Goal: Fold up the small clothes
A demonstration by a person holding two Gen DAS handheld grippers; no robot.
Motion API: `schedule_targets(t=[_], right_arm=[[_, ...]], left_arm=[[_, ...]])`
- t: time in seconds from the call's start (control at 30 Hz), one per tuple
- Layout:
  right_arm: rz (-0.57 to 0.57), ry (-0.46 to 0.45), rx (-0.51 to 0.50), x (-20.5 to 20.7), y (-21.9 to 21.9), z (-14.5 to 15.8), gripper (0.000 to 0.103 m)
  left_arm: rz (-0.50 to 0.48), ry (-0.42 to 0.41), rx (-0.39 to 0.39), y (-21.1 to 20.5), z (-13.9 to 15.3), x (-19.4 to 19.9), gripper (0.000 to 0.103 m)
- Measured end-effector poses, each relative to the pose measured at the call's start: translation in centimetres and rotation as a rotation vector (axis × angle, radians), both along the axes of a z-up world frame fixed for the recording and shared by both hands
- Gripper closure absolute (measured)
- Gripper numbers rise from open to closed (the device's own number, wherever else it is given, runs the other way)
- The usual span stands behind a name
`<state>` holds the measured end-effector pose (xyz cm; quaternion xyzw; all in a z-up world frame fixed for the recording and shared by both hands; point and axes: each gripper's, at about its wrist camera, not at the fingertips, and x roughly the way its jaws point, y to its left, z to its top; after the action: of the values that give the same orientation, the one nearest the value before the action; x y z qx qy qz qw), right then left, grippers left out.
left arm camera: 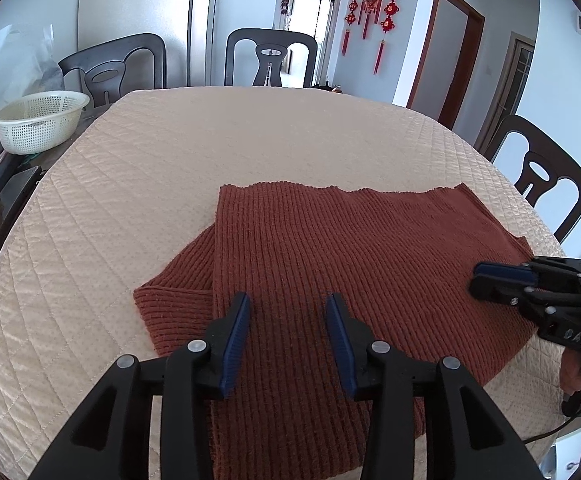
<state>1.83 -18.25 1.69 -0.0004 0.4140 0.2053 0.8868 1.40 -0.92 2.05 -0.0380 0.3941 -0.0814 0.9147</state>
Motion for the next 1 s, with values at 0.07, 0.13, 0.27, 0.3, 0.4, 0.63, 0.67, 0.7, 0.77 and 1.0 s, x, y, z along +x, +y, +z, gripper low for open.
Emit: schedule_targets(t=[0.07, 0.13, 0.27, 0.3, 0.4, 0.63, 0.67, 0.7, 0.77, 1.0], right_arm=[[0.0, -0.007, -0.016, 0.1, 0.3, -0.1, 0.084], [-0.001, -0.012, -0.02, 0.0, 0.4, 0.1, 0.084], [0.034, -0.039, -0.017, -1.3, 0.9, 0.5, 0.084], [0.047, -0.035, -0.023, -1.6, 1.1, 0.2, 0.084], [0.05, -0.046, -0.043, -2.5, 1.2, 0.1, 0.084], [0.069, -0.032, -0.019, -3.2, 1.3, 0.2, 0.084], [0.066, -0.03, -0.016, -3.0, 1.3, 0.1, 0.084], [0.063, -0.029, -0.011, -2.8, 1.4, 0.1, 0.084], [0.066, -0.033, -0.008, -2.5, 1.6, 0.2, 0.083], [0.047, -0.032, -0.003, 0.7, 1.9, 0.0, 0.083]], left_arm=[[-0.002, 0.0, -0.002, 0.0, 0.0, -0.1, 0.059], [-0.001, -0.001, -0.005, 0.0, 0.1, -0.1, 0.059], [0.002, -0.007, -0.013, 0.0, 0.3, -0.3, 0.059], [0.004, -0.009, -0.02, 0.1, 0.3, -0.3, 0.059], [0.005, -0.015, -0.041, 0.4, 0.7, -0.6, 0.059], [0.065, -0.041, -0.047, 2.4, 1.4, -1.4, 0.057], [0.078, -0.038, -0.05, 2.8, 1.3, -1.4, 0.054], [0.091, -0.032, -0.054, 3.2, 1.2, -1.4, 0.052], [0.113, -0.016, -0.064, 3.8, 0.9, -1.4, 0.051], [0.138, 0.042, -0.1, 4.3, -0.6, -1.4, 0.046]])
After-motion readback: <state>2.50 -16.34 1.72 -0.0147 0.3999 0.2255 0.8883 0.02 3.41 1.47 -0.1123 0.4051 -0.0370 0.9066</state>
